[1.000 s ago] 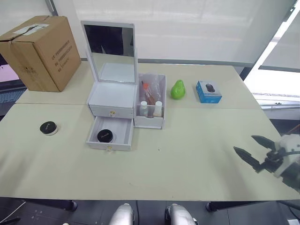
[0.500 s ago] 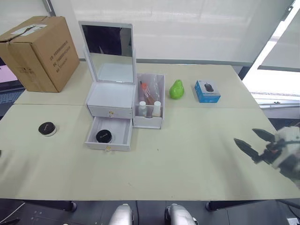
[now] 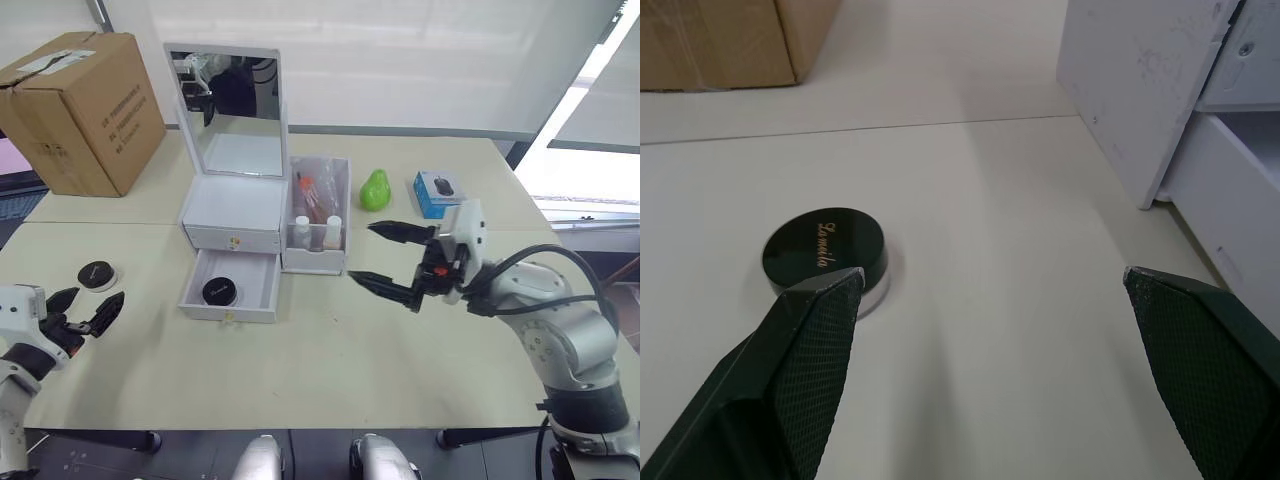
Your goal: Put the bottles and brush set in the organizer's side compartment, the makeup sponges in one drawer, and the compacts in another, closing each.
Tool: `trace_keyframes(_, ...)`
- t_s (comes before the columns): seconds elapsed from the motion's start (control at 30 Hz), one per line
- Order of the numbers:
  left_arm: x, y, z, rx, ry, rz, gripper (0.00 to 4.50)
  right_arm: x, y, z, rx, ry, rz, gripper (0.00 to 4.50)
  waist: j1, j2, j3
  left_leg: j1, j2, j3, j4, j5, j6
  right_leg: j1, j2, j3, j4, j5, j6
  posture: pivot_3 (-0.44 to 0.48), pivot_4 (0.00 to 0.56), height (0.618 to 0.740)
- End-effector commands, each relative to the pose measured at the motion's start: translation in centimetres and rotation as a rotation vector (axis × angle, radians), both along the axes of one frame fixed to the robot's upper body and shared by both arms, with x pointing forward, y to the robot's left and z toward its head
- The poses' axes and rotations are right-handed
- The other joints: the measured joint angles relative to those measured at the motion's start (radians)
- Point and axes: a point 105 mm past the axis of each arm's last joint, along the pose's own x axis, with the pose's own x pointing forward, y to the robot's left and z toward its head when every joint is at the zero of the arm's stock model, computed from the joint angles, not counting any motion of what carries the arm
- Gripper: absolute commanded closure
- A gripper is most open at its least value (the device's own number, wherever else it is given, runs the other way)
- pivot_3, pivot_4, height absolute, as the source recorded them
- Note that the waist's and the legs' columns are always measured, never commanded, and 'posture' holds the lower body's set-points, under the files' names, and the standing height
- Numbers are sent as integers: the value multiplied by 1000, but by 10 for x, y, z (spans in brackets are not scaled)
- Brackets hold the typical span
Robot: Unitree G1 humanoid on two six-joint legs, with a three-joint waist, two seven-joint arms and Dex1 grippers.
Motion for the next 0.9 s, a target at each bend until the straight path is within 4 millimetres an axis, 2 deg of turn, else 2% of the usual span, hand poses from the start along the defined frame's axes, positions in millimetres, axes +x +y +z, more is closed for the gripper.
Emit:
trace_keyframes(0.03,0,4,14,1,-66,87,26,-14,14,12,14,-26,86,0,-2,0,0,0,-9,-15,0,0,0,2,-4,-6,1,-2,1,0,150,730)
trace_keyframes(0.1,3,12,9,14,-47,152,26,-12,16,13,5,-27,82,0,4,2,1,-1,-26,-42,-2,0,0,5,-12,-20,3,-5,1,0,150,730)
trace_keyframes(0.13,4,15,7,16,-36,174,26,-11,17,13,1,-30,80,0,10,3,2,0,-20,-40,-1,2,-4,-2,-9,-20,3,-5,1,0,150,730)
trace_keyframes(0.33,27,17,-1,21,-1,242,26,-12,20,13,-19,-38,109,0,26,3,2,0,-20,-36,-2,2,-4,-3,-9,-16,3,-5,-1,0,150,730)
trace_keyframes(0.43,44,11,-9,24,48,221,26,-13,22,11,-27,-36,114,0,27,3,2,0,-20,-34,-2,2,-4,-3,-9,-15,3,-5,0,0,150,730)
trace_keyframes(0.5,55,17,-14,29,88,260,26,-14,23,11,-27,-36,116,0,27,3,2,0,-20,-33,-1,2,-4,-3,-7,-13,3,-5,0,0,150,730)
trace_keyframes(0.63,74,31,-11,42,117,335,26,-16,24,12,-26,-40,116,0,24,2,1,0,-20,-33,-1,2,-4,-3,-5,-9,5,-4,0,0,150,730)
trace_keyframes(0.9,96,37,-16,33,194,349,26,-20,26,16,-22,-44,114,0,9,1,1,4,-20,-32,-2,3,-4,-3,-1,2,6,-4,1,0,150,730)
